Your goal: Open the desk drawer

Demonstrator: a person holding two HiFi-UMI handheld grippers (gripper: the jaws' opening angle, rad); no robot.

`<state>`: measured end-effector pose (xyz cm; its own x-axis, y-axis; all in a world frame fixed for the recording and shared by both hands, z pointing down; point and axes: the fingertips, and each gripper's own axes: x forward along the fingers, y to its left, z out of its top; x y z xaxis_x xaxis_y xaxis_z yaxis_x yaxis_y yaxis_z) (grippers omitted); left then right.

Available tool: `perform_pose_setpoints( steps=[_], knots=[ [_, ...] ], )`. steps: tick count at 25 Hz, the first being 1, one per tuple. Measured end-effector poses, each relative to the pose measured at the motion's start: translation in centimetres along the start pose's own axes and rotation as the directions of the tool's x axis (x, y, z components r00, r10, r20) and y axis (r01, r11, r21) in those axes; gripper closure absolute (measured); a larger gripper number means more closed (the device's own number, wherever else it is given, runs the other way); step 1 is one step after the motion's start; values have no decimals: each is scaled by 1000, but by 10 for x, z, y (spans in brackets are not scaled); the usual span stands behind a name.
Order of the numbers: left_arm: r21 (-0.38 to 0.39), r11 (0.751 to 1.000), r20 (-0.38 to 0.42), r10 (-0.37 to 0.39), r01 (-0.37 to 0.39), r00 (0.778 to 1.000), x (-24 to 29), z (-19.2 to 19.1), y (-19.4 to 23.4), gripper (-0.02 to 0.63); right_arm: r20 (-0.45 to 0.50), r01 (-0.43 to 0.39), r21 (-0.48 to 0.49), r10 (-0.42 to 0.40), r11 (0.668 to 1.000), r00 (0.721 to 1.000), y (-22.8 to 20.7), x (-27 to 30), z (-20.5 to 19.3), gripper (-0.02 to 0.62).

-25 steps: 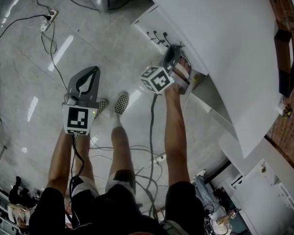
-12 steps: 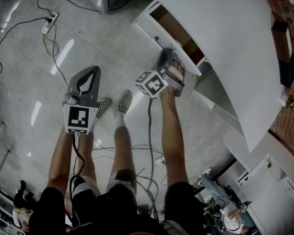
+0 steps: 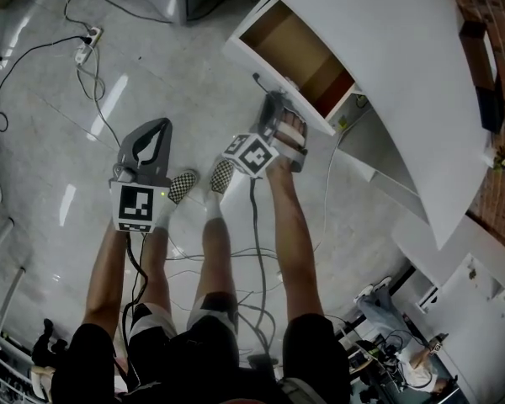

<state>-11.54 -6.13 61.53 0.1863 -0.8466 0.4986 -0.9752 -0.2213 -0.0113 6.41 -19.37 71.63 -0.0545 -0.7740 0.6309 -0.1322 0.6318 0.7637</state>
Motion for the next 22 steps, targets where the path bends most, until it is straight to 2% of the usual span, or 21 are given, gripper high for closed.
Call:
perform_pose_setpoints(
  steps=[15, 22],
  knots=[
    [17, 1000, -3, -25, 25, 1000, -27, -11, 9, 597, 7, -77, 4, 77, 997, 997, 67, -54, 8, 572],
    [34, 998, -6, -48, 48, 999, -25, -8, 6, 597, 15, -103, 4, 103, 995, 995, 83, -68, 8, 572]
  ],
)
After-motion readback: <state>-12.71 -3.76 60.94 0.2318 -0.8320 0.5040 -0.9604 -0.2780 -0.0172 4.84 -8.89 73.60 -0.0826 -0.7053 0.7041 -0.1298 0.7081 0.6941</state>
